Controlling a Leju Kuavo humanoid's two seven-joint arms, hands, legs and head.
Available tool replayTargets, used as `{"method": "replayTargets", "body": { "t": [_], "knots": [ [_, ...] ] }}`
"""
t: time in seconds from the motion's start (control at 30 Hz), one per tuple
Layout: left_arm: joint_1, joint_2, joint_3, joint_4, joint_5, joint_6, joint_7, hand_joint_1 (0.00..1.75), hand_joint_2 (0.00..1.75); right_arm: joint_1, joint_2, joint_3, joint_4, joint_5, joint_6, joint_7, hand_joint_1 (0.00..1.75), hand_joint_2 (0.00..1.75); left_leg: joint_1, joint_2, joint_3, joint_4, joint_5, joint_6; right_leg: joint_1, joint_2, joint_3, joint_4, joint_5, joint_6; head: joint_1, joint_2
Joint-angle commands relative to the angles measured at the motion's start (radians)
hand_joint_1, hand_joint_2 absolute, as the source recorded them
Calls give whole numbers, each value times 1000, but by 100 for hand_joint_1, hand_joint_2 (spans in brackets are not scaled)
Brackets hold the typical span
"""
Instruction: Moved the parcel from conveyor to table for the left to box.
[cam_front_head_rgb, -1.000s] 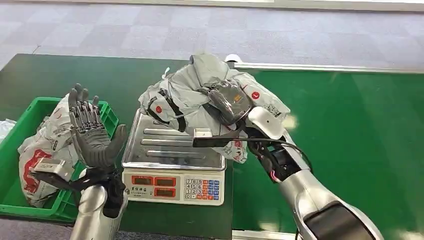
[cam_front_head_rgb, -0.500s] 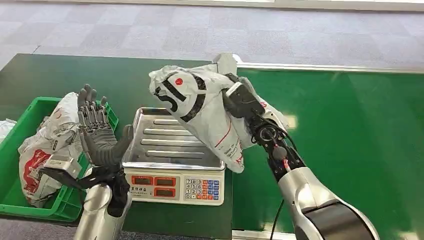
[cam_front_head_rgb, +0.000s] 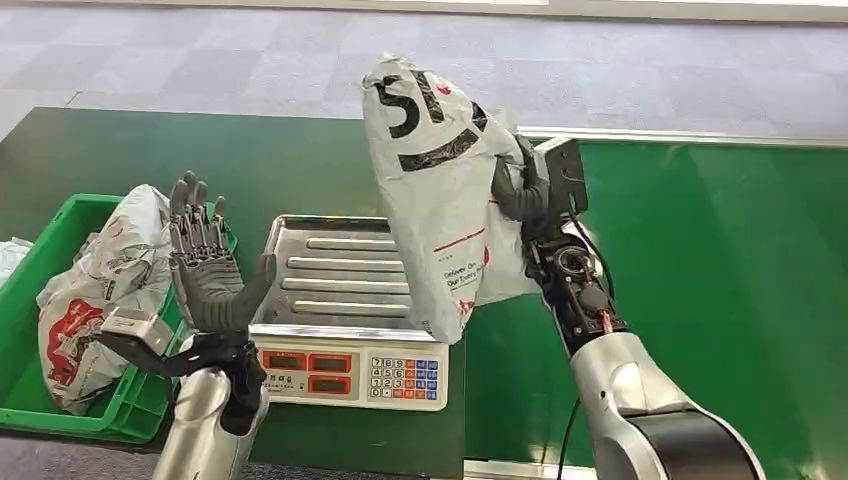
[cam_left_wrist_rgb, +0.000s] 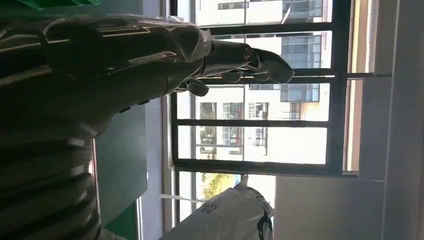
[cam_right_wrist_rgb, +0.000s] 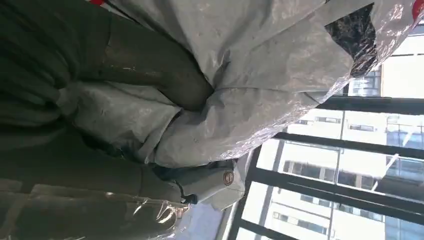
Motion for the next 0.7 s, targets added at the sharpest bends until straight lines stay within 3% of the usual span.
{"method": "replayTargets", "body": {
  "t": [0.03,0.2,0.27,0.4,0.47,0.57,0.7],
  "knots": [
    [-29,8,-8,60,4,-2,1,0,175,-43,-10,-35,65,-4,5,6,175,175,0,-1,0,0,0,1,0,-2,1,0,0,-1,0,0],
    [-37,6,-14,74,-2,-7,1,0,175,-49,-7,-88,120,-115,58,98,175,175,0,-2,2,-1,1,3,1,-4,3,-1,0,-4,0,0],
    [-51,4,-19,96,0,-13,1,0,175,-56,-9,-113,159,-170,104,177,175,175,0,-2,0,0,1,1,0,-3,1,0,0,-1,0,0],
    [-99,2,-51,168,4,-32,1,0,175,-33,-40,-141,240,-306,277,450,175,175,0,-4,2,-1,1,2,0,-5,3,-1,0,-2,0,0],
    [-110,-1,-59,181,3,-37,1,0,175,-11,-51,-140,260,-332,362,505,175,175,0,-5,2,-1,1,1,1,-6,4,-2,0,-2,0,0],
    [-115,-2,-67,189,2,-49,1,0,175,24,-56,-70,257,-313,534,515,175,175,0,-5,3,-2,1,2,1,-6,5,-3,0,-2,0,0],
    [-107,-1,-62,180,2,-50,1,0,175,19,-29,6,245,-299,642,486,175,175,0,-1,3,-2,0,2,1,-2,3,-2,0,-2,0,0]
  ]
}}
